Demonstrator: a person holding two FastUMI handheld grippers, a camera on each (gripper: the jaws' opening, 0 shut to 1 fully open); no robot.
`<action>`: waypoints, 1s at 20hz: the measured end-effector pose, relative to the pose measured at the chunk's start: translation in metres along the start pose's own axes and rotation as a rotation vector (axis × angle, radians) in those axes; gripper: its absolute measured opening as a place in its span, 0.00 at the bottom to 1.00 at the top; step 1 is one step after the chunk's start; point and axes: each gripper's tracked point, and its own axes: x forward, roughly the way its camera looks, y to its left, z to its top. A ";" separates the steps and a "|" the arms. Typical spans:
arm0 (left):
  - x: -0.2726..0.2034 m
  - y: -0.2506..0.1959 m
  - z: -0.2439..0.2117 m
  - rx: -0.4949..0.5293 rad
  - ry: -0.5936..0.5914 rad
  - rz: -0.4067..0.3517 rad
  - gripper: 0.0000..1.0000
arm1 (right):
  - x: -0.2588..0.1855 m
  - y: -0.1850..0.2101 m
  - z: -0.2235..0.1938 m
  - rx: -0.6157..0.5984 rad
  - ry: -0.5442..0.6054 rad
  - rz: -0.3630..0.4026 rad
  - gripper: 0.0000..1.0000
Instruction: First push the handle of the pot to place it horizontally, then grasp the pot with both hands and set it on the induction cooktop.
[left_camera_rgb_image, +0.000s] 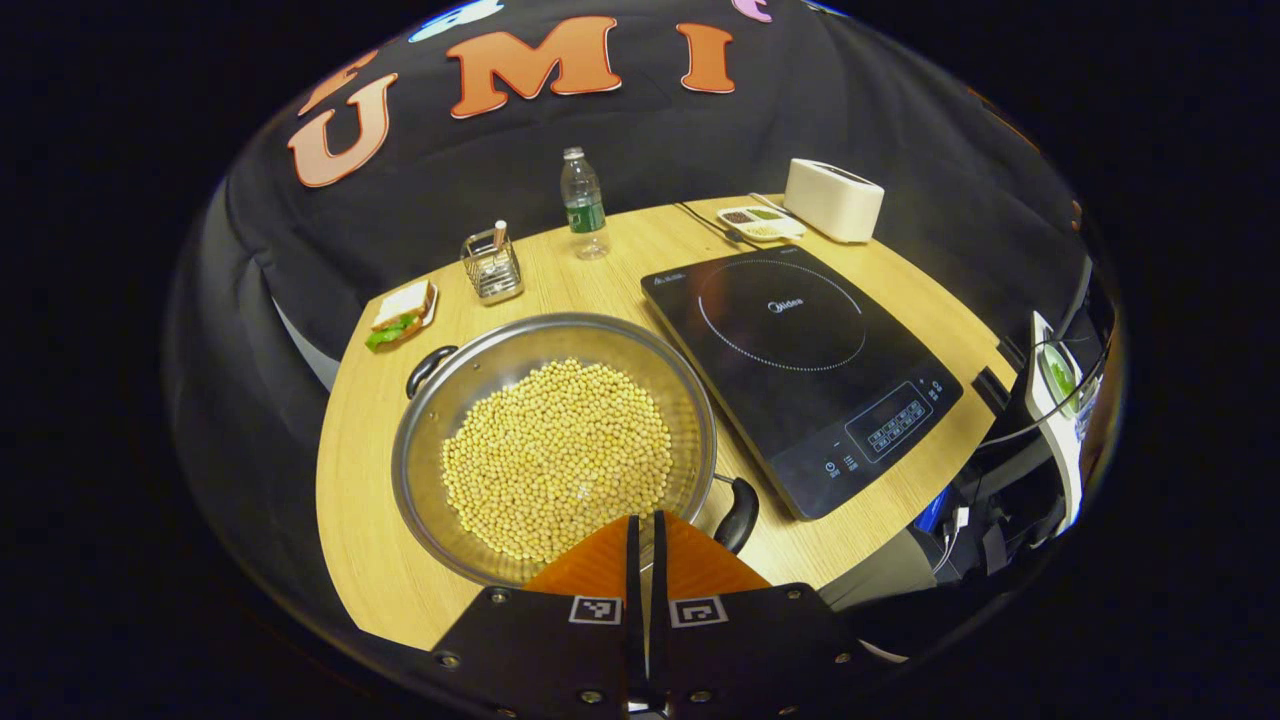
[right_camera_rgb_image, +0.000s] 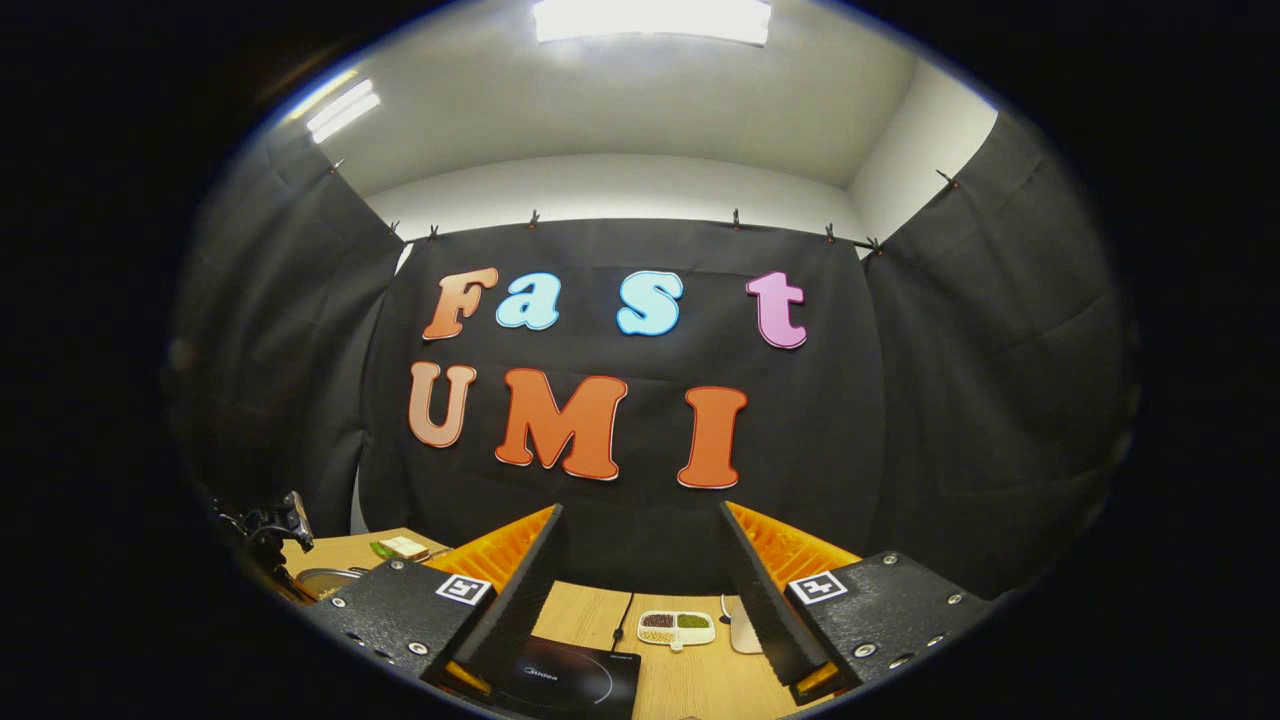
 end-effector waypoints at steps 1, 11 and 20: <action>0.002 -0.001 -0.006 0.004 0.020 -0.007 0.03 | 0.000 0.000 -0.002 -0.001 0.004 0.002 0.93; 0.000 -0.002 -0.046 0.036 0.110 -0.002 0.02 | 0.001 0.006 -0.011 -0.028 -0.005 0.008 0.93; 0.025 -0.015 -0.044 -0.027 0.136 -0.059 0.01 | -0.008 0.014 -0.015 -0.035 0.016 0.027 0.93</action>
